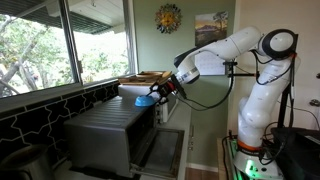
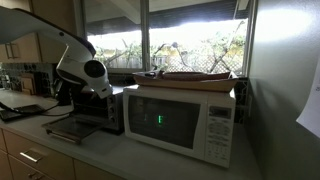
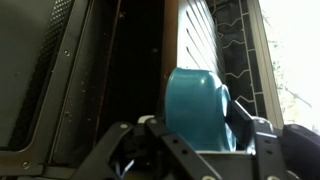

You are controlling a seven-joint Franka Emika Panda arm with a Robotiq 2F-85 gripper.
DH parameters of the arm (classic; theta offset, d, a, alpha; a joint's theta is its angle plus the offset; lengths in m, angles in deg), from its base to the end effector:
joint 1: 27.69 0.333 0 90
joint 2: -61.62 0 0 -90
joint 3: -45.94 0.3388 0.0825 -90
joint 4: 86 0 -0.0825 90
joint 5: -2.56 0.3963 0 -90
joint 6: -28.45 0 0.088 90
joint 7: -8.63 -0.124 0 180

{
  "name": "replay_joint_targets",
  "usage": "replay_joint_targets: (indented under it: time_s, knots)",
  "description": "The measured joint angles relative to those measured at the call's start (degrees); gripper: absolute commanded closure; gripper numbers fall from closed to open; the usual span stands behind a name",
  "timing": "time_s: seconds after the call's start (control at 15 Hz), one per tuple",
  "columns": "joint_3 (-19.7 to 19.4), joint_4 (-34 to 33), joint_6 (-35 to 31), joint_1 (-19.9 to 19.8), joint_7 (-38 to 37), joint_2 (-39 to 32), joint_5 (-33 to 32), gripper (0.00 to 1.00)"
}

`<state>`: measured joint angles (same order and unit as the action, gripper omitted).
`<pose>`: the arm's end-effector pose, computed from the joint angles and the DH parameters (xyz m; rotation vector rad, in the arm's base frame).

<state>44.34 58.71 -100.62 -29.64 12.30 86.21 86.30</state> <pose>0.4442 0.0126 0.4709 -1.7524 0.8941 -0.2129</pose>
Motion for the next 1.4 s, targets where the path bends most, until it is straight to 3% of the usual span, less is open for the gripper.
replay_joint_targets:
  time_s: [0.53,0.73,1.13,1.4]
  knots:
    - [-0.04,-0.80,1.30,-0.82,-0.36,1.22,0.66,0.78]
    - [-0.16,-1.22,1.26,-1.30,1.41,2.31,4.56,0.99]
    - [-0.09,-1.48,0.71,-2.27,7.28,3.96,14.48,0.97]
    - [0.27,-0.37,4.33,-2.16,10.17,5.12,15.87,0.97]
